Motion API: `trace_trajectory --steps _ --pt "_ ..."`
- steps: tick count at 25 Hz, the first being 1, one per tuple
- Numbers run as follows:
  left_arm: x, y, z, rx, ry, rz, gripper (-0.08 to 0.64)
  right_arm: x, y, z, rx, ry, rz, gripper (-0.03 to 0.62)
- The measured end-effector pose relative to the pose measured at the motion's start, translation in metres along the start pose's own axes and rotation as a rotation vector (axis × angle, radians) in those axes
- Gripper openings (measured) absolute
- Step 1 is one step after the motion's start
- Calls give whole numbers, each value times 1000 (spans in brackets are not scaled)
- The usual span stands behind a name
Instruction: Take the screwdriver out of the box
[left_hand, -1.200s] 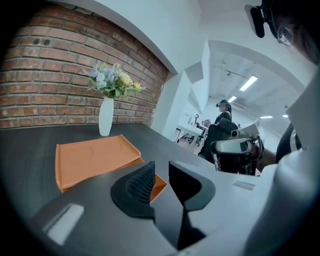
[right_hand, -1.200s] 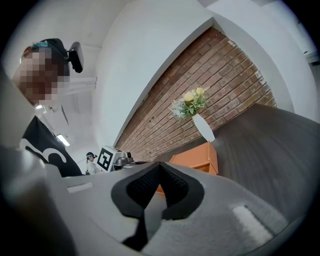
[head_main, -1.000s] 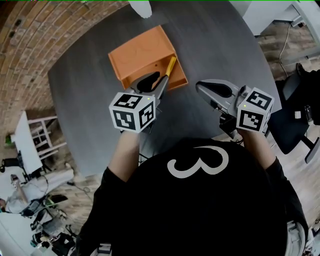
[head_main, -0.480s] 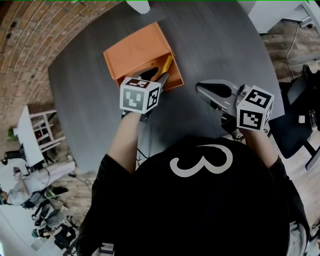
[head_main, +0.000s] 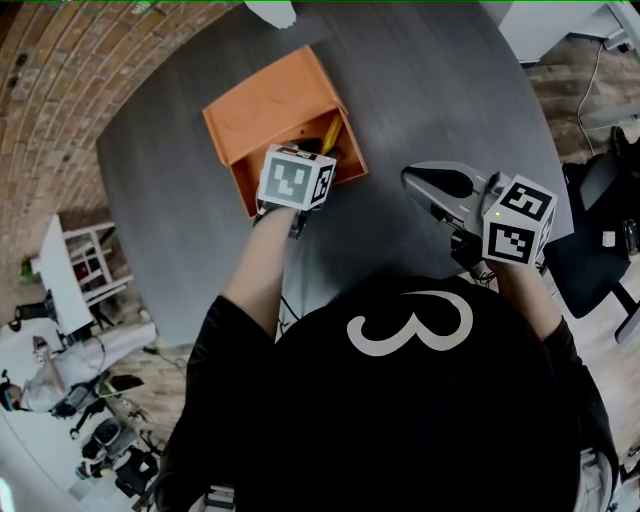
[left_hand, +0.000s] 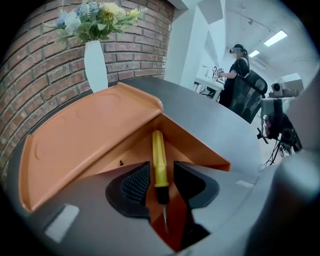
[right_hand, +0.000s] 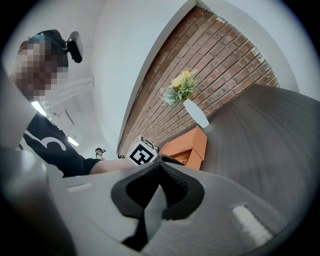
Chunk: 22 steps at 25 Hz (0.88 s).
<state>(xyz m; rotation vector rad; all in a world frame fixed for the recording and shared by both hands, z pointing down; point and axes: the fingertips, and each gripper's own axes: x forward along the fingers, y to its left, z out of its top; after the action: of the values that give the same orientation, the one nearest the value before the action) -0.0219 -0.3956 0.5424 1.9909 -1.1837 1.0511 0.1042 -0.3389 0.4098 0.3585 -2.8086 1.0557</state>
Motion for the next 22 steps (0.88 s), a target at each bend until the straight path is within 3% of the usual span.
trace_trajectory --steps 8,22 --pt "6 8 -4 2 37 38 106 -1 -4 -1 7 -10 -8 2" --pt "2 1 -8 58 61 68 101 1 -8 -1 8 4 -8 2"
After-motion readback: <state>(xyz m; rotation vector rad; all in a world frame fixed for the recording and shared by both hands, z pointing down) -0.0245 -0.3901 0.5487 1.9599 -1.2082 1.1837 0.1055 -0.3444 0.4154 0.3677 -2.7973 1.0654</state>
